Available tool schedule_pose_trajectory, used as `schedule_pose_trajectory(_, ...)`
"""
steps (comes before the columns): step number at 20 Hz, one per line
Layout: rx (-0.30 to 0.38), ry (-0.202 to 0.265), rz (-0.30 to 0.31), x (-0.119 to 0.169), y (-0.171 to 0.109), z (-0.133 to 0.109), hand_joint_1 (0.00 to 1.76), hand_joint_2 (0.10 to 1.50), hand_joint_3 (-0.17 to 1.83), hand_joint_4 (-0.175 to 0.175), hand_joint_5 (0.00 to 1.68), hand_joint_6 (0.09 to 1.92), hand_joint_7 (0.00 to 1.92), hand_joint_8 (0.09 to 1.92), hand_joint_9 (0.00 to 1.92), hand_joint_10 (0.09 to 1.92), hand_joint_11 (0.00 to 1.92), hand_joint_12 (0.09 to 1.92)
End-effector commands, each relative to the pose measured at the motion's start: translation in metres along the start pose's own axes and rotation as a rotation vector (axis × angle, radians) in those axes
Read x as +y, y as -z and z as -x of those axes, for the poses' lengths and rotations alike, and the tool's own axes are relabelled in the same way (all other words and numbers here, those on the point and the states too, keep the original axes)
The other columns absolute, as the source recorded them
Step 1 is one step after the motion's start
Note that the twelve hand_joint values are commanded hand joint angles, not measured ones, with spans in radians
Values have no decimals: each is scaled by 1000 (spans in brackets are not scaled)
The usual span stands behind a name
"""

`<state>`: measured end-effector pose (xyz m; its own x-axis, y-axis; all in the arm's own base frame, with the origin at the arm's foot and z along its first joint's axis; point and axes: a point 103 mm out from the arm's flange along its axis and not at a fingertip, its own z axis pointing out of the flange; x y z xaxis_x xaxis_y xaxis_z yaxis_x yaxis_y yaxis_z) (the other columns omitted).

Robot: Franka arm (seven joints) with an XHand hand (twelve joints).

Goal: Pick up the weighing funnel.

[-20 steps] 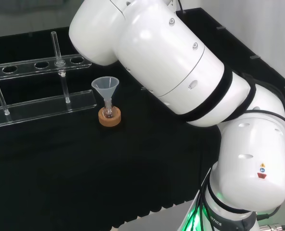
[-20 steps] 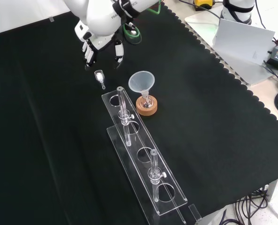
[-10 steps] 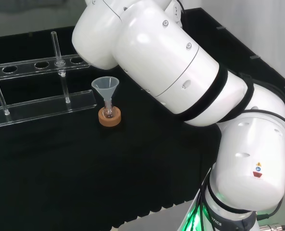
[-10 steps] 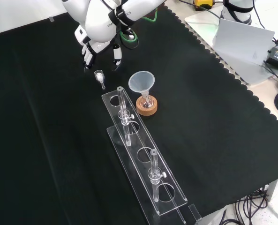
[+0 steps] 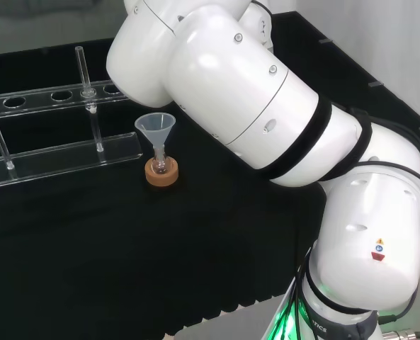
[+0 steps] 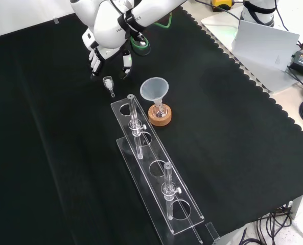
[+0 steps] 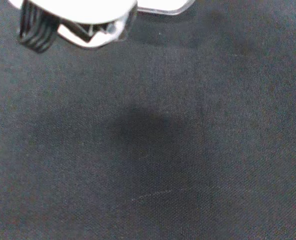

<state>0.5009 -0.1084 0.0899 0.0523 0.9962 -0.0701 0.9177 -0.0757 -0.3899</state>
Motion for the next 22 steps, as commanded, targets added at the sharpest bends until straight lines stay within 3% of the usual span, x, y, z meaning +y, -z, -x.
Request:
schedule_pose_trajectory(1, 3, -6, 3, 6, -7, 0, 948, 536, 657, -49, 591, 114, 447, 723, 713, 549, 489, 1268)
schedule_pose_trajectory(18, -6, -40, 33, 20, -14, 5, 958, 543, 659, -46, 619, 143, 450, 731, 708, 559, 487, 1268)
schedule_pose_trajectory(22, 26, -43, 18, 20, -15, 16, 962, 548, 660, -39, 666, 170, 453, 732, 709, 561, 487, 1267)
